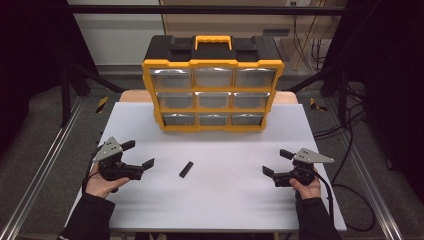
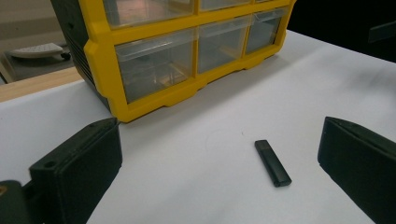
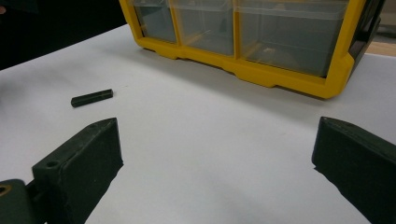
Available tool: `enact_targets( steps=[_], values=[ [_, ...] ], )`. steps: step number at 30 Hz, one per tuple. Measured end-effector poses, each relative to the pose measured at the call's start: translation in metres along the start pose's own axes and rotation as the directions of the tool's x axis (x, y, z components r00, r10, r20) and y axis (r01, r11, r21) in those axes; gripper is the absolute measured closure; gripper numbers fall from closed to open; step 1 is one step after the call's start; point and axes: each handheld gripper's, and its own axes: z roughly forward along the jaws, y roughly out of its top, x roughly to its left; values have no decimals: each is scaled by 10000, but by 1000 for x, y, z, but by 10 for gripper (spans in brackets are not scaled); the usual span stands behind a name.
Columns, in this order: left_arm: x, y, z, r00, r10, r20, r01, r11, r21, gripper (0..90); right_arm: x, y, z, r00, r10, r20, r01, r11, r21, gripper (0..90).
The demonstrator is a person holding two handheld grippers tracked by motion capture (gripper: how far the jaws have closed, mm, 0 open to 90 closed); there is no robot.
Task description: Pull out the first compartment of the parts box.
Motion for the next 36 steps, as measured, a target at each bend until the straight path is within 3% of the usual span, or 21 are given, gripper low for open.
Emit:
enact_targets(
  steps=[36],
  values=[
    [-5, 42, 6, 9949, 1008, -55, -1007, 9949, 18, 0, 0, 0, 0, 10000, -60, 34, 60, 10000, 64, 19]
  ],
)
